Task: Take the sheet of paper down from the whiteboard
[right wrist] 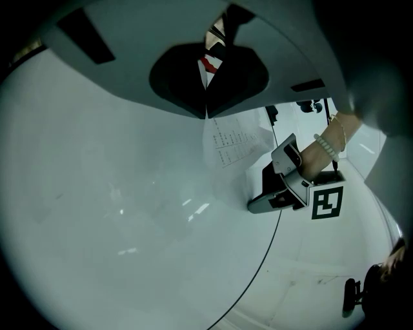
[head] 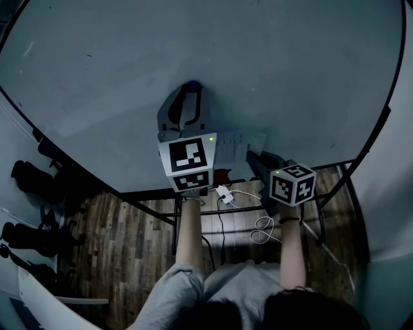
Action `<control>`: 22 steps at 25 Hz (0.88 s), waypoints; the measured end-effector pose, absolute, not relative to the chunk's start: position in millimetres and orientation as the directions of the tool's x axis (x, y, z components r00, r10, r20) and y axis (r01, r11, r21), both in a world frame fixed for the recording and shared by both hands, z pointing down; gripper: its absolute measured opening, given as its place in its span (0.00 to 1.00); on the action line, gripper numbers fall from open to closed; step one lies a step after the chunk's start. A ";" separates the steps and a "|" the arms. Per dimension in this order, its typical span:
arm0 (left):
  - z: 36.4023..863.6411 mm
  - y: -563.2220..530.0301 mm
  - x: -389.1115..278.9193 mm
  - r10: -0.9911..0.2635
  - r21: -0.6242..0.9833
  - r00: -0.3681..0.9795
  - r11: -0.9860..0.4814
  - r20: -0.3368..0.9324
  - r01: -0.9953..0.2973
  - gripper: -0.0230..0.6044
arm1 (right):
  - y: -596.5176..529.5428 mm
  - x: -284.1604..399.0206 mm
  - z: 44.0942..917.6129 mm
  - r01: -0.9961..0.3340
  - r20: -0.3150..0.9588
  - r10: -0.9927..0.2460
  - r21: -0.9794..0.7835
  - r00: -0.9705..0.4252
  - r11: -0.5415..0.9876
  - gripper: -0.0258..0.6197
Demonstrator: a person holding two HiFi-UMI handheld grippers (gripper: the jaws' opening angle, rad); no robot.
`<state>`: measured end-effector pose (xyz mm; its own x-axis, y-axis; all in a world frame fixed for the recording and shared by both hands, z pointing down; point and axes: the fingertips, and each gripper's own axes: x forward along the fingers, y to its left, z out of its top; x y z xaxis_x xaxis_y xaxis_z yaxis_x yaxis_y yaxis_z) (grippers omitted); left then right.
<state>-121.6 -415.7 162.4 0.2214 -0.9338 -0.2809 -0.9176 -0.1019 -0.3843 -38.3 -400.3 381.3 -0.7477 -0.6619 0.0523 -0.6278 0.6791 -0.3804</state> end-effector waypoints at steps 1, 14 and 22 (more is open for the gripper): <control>161.7 -415.7 -121.4 -0.934 -0.386 0.223 -0.103 -0.279 -0.917 0.22 | -400.2 -37.1 380.5 -0.630 0.052 -0.665 -0.381 -0.745 0.677 0.04; 167.3 -413.8 -123.9 -0.926 -0.361 0.248 -0.137 -0.283 -0.923 0.22 | -396.2 -20.7 373.5 -0.656 0.026 -0.699 -0.371 -0.715 0.657 0.04; 192.3 -405.2 -135.6 -0.942 -0.314 0.242 -0.162 -0.232 -0.935 0.21 | -391.1 -9.1 369.2 -0.694 0.012 -0.732 -0.327 -0.681 0.641 0.04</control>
<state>-135.6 -405.2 192.3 0.2416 -0.9422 -0.2322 -0.9353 -0.1624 -0.3144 -9.1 -391.1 369.2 -0.6813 -0.7319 0.0115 -0.6943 0.6412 -0.3269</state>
